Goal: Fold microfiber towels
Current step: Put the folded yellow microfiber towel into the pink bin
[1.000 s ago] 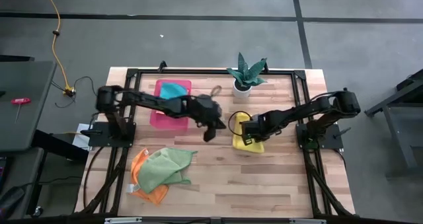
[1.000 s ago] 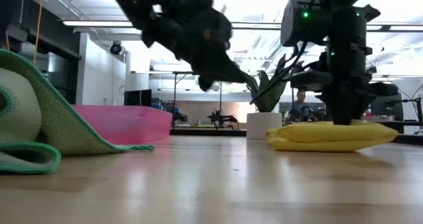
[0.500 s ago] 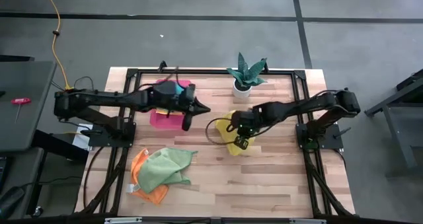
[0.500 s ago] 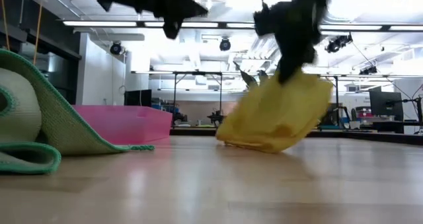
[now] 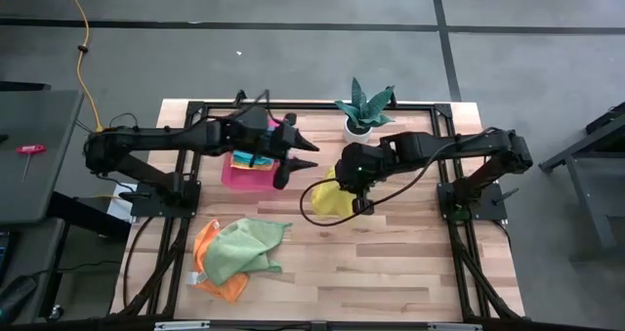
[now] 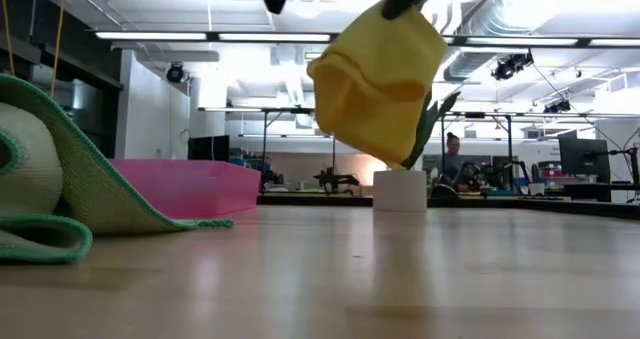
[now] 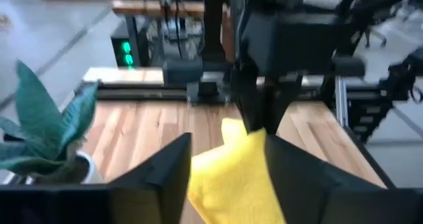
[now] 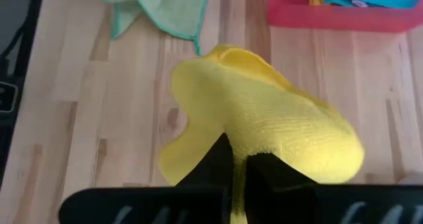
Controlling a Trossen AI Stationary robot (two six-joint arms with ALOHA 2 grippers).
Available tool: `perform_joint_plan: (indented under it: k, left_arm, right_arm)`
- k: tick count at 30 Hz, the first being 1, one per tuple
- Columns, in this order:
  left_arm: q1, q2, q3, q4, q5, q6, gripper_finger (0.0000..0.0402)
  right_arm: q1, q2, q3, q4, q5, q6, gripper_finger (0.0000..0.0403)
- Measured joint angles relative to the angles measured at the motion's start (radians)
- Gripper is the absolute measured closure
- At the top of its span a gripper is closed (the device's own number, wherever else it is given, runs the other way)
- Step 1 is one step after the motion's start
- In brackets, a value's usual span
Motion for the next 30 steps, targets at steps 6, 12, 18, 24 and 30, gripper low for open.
perform_joint_plan:
  k: [6,12,18,24,30]
  left_arm:
    - [-0.015,0.151,0.141,-0.076,0.069,0.035,0.0136]
    - [-0.007,0.291,0.244,-0.081,0.354,0.050,0.0118]
    - [-0.006,0.386,0.274,-0.083,0.475,0.082,0.0117]
    - [0.009,0.401,0.276,-0.101,0.479,0.121,0.0117]
    - [0.093,0.342,0.276,-0.241,0.463,0.109,0.0117]
  right_arm:
    - [0.037,0.003,0.000,0.002,-0.014,-0.034,0.0403]
    - [0.080,0.003,0.000,0.031,-0.083,-0.072,0.0403]
    - [0.123,0.003,0.000,0.032,-0.137,-0.085,0.0403]
    - [0.143,0.003,0.000,0.028,-0.117,-0.004,0.0403]
    - [0.091,-0.015,0.000,-0.058,-0.142,0.209,0.0403]
